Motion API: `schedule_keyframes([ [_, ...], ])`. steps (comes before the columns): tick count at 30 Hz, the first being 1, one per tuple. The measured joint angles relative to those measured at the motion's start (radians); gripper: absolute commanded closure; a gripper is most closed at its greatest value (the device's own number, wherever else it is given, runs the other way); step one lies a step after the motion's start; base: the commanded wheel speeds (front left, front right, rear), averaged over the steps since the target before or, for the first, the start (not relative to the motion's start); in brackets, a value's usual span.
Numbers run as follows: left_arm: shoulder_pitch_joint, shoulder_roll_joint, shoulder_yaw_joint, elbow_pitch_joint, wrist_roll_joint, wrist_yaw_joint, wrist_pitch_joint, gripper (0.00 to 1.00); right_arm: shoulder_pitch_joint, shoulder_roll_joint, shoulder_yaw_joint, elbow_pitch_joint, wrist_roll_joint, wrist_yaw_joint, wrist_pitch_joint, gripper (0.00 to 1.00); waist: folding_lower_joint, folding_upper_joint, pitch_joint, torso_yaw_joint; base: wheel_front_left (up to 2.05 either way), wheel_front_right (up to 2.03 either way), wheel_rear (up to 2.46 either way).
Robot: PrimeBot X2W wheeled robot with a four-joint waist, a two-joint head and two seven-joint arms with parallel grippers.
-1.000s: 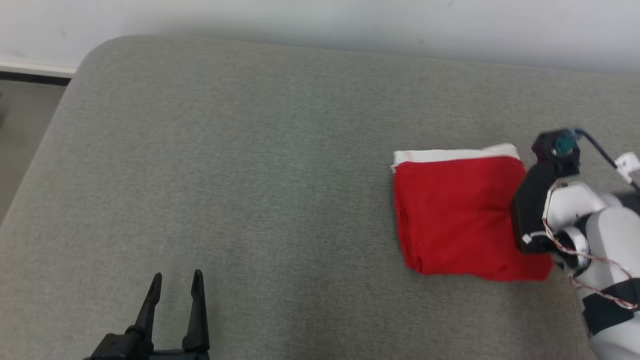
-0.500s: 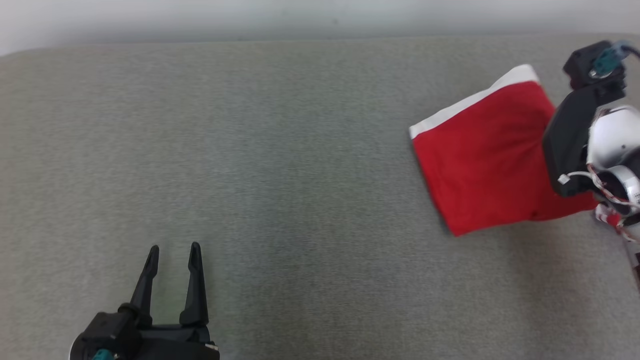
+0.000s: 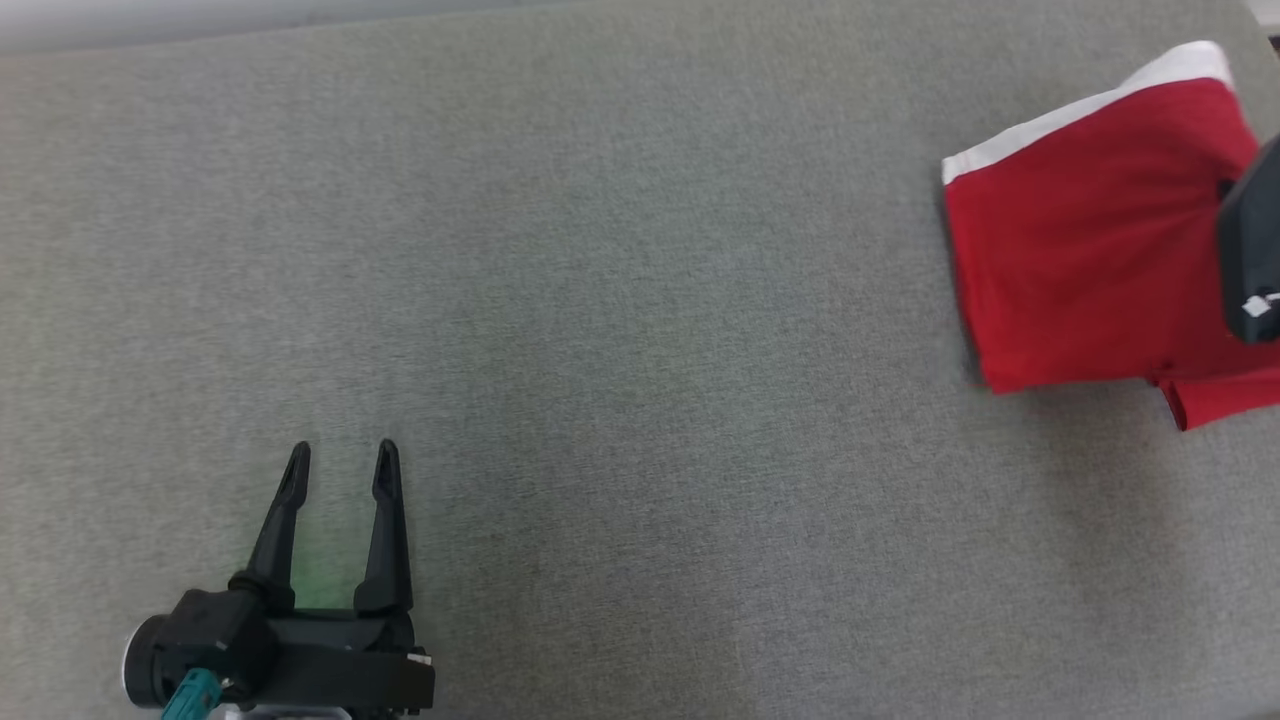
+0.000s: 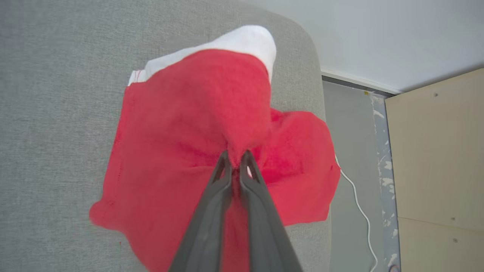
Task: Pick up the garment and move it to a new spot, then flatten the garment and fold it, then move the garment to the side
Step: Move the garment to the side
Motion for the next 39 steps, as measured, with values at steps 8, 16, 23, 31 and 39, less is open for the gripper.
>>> schedule_keyframes([
  [8,-0.014,0.0,-0.004,-0.002,0.013,-0.009,0.0,0.0,0.03,-0.084,-0.035,0.048,-0.062,0.0,-0.062,1.0,0.0,0.0,0.041,-0.02,0.0,0.0,0.0],
  [16,-0.016,0.019,-0.025,-0.07,0.002,-0.014,0.0,0.0,0.09,-0.178,-0.087,0.184,-0.16,0.0,-0.261,1.0,-0.0002,-0.0002,0.074,0.006,0.0,0.0,0.0],
  [23,-0.014,0.046,-0.032,-0.109,0.001,-0.015,0.0,0.0,0.112,-0.179,-0.162,0.292,-0.258,0.0,-0.452,1.0,-0.0002,-0.0002,0.116,0.021,0.0,0.0,0.0],
  [31,-0.015,0.054,-0.031,-0.132,0.004,-0.015,0.0,0.0,0.107,-0.109,-0.213,0.351,-0.348,0.0,-0.65,0.0,-0.0001,-0.0001,0.129,0.017,0.0,0.0,0.0],
  [39,-0.01,0.053,-0.014,-0.094,0.006,-0.016,0.0,0.0,0.097,0.007,-0.24,0.352,-0.376,0.0,-0.868,0.0,-0.0002,-0.0002,0.075,0.009,0.0,0.0,0.0],
])
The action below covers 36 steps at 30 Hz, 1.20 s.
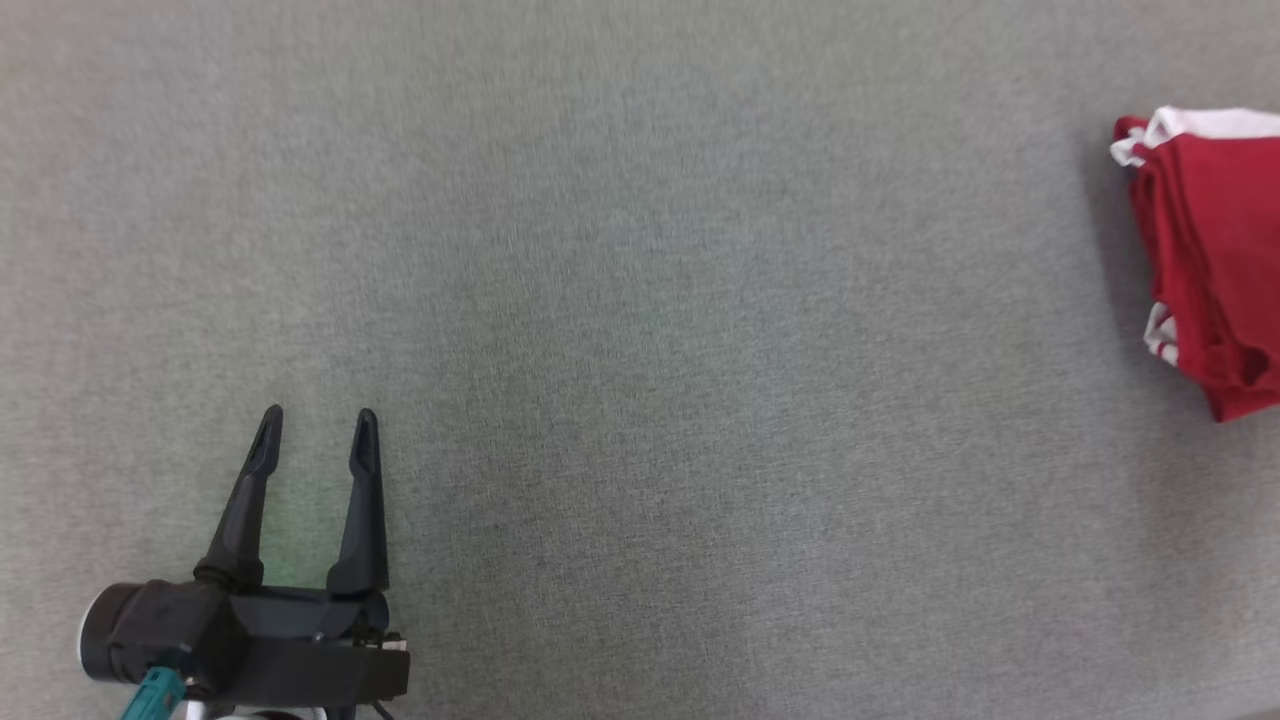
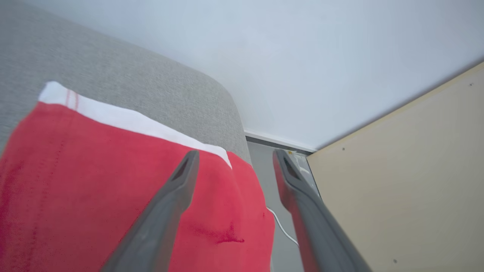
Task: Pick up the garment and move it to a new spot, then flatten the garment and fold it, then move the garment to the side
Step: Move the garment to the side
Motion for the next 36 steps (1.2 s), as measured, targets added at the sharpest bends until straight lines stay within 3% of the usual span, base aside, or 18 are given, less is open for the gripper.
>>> schedule_keyframes([
  [10,0.079,-0.021,0.025,0.021,0.001,0.0,0.0,0.0,0.161,0.14,0.054,-0.08,0.127,0.0,-0.204,0.0,-0.0001,0.0,-0.136,0.003,0.0,0.0,0.0],
  [24,0.212,-0.049,0.158,0.1,-0.013,0.01,0.0,0.0,0.458,0.285,0.11,-0.2,0.213,0.0,-0.322,0.0,-0.0003,-0.0002,-0.355,0.015,0.0,0.0,0.0],
  [36,0.254,-0.052,0.186,0.194,0.013,0.035,0.0,0.0,0.565,0.426,0.127,-0.154,0.203,0.0,-0.406,0.0,-0.0002,-0.0002,-0.458,0.034,0.0,0.0,0.0],
])
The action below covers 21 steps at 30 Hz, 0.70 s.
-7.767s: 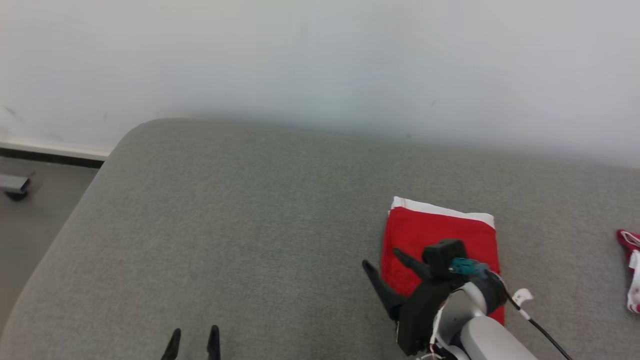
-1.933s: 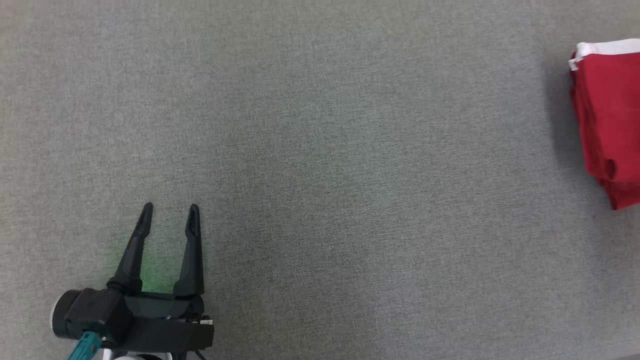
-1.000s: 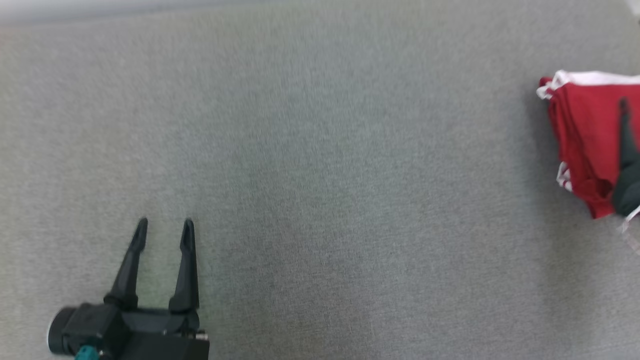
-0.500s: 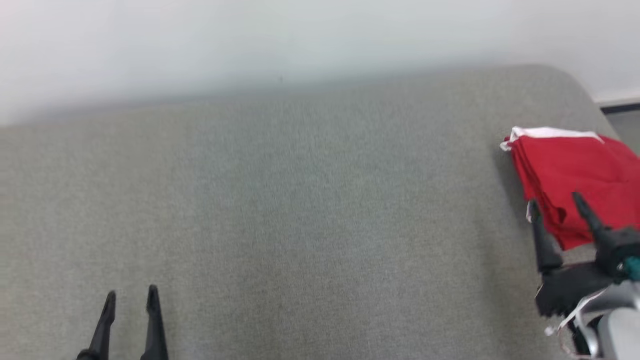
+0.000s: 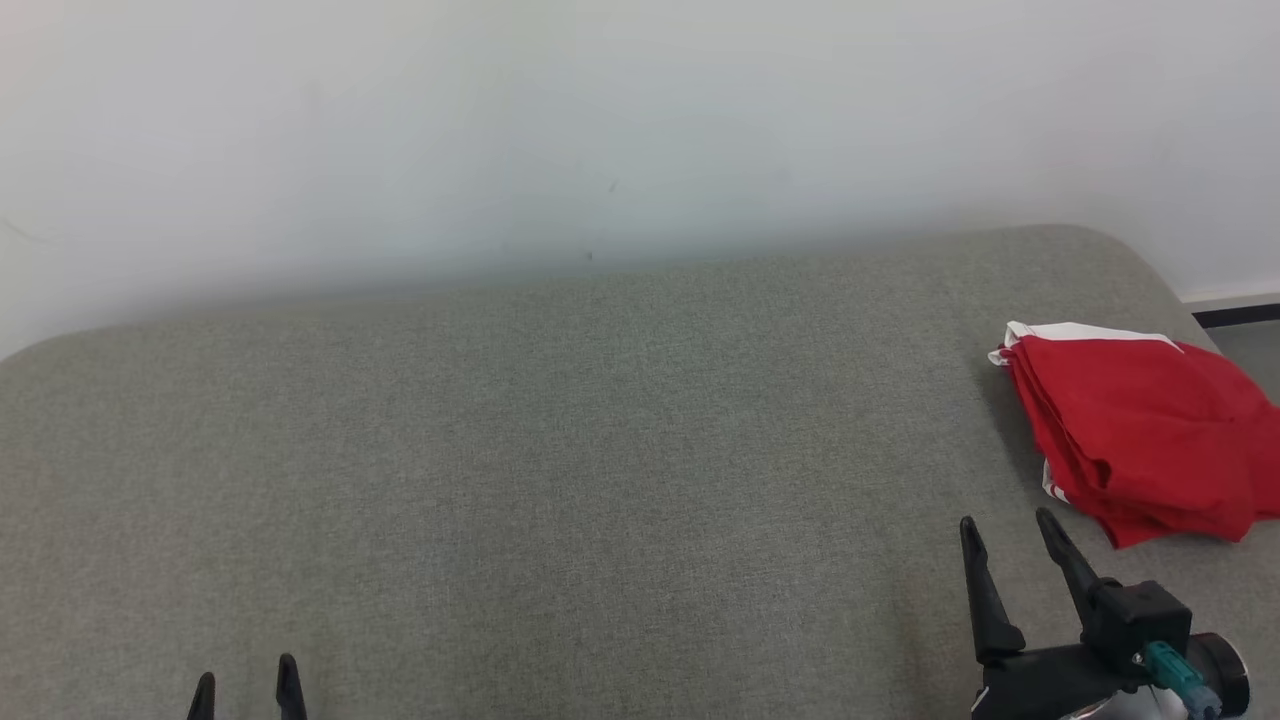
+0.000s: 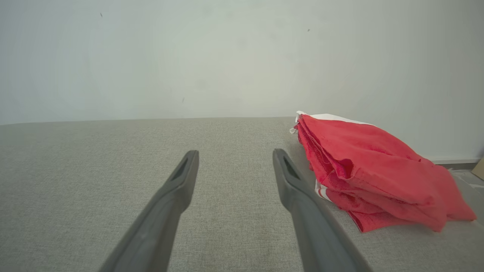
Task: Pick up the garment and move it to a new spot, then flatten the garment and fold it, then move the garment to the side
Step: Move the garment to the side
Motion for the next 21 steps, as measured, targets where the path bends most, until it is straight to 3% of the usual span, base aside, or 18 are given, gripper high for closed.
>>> schedule_keyframes([
  [9,0.005,0.0,0.013,0.046,0.008,0.006,0.0,0.0,0.038,0.038,0.007,0.091,-0.023,0.0,-0.04,0.0,0.0001,0.0,-0.035,0.02,0.0,0.0,0.0],
  [21,0.002,0.0,0.036,0.071,0.05,-0.016,0.0,0.0,0.061,0.051,0.008,0.122,-0.025,0.0,-0.052,0.0,0.0001,0.0001,-0.07,0.051,0.0,0.0,0.0],
])
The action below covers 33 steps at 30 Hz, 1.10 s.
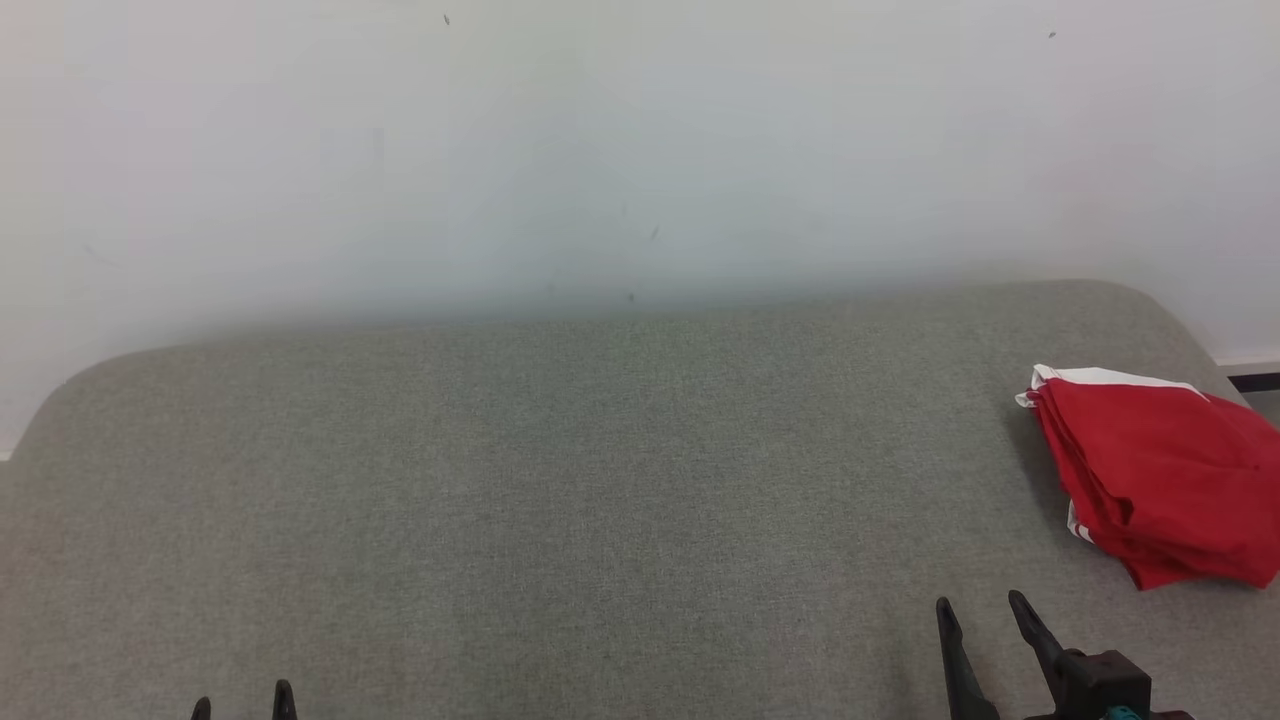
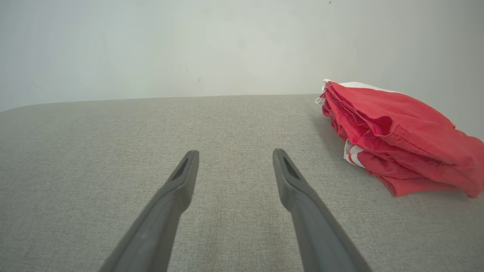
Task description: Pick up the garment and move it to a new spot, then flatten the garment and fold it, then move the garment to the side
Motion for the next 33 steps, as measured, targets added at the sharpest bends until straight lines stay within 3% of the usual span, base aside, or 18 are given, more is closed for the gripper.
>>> schedule_keyframes([
  [33,-0.001,0.0,-0.008,0.008,-0.025,-0.005,0.0,0.0,0.008,0.008,0.017,0.017,0.028,0.0,-0.006,0.0,0.0002,0.0,0.014,-0.007,0.0,0.0,0.0],
])
